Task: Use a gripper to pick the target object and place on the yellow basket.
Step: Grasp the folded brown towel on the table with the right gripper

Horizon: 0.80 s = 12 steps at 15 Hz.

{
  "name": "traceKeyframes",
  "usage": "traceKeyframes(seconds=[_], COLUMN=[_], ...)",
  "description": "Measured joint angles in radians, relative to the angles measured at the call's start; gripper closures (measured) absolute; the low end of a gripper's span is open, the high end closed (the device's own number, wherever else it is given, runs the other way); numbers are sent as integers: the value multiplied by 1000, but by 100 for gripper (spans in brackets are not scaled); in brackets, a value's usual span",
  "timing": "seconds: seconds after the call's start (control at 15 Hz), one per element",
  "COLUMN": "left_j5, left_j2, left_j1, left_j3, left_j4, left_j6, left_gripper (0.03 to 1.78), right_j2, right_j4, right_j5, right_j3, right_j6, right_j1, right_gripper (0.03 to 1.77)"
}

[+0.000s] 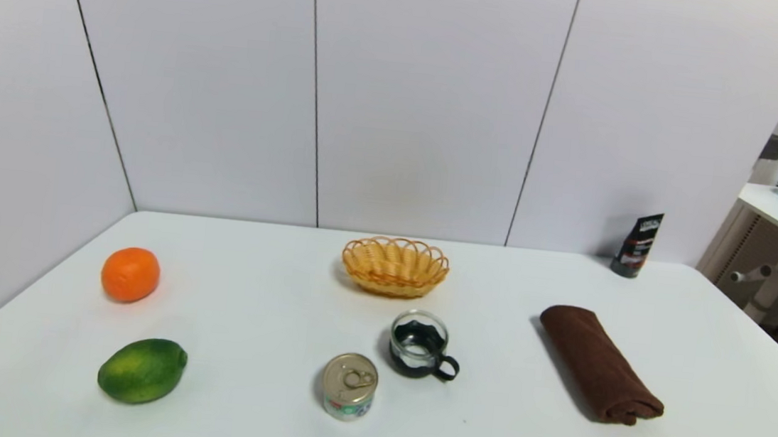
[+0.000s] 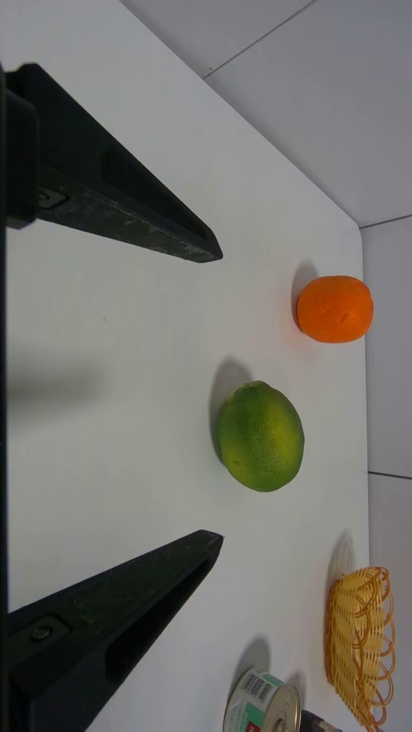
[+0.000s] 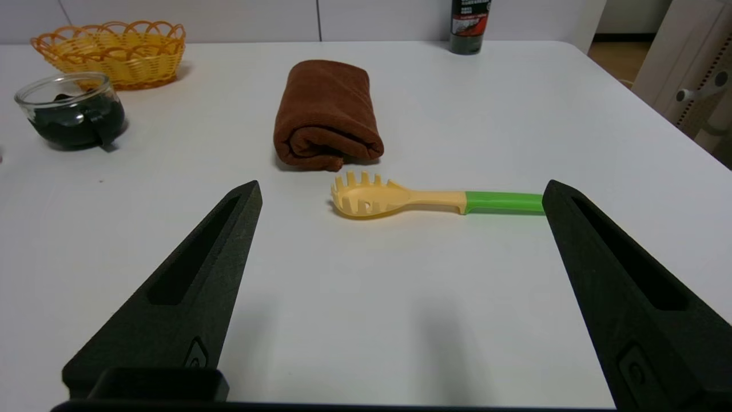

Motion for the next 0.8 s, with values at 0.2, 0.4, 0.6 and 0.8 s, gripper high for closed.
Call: traceKeyframes(seconds=[0.2,0.4,0.6,0.8], left_j5=[0,0,0,0], left_j2=[0,0,0,0], left_j1=[0,0,0,0], left_j3=[0,0,0,0], left_j4=[0,0,0,0], left_j6=[0,0,0,0], left_gripper=[12,12,12,12], right_j2=[41,185,399,641], right_j4=[4,0,-1,-3], right_j5=[-1,2,9,16], right_j3=[-13,-151,-423,-682], right_j6=[1,0,-12,-45], right_j1=[0,-3,-3,9], right_gripper=[11,11,11,11])
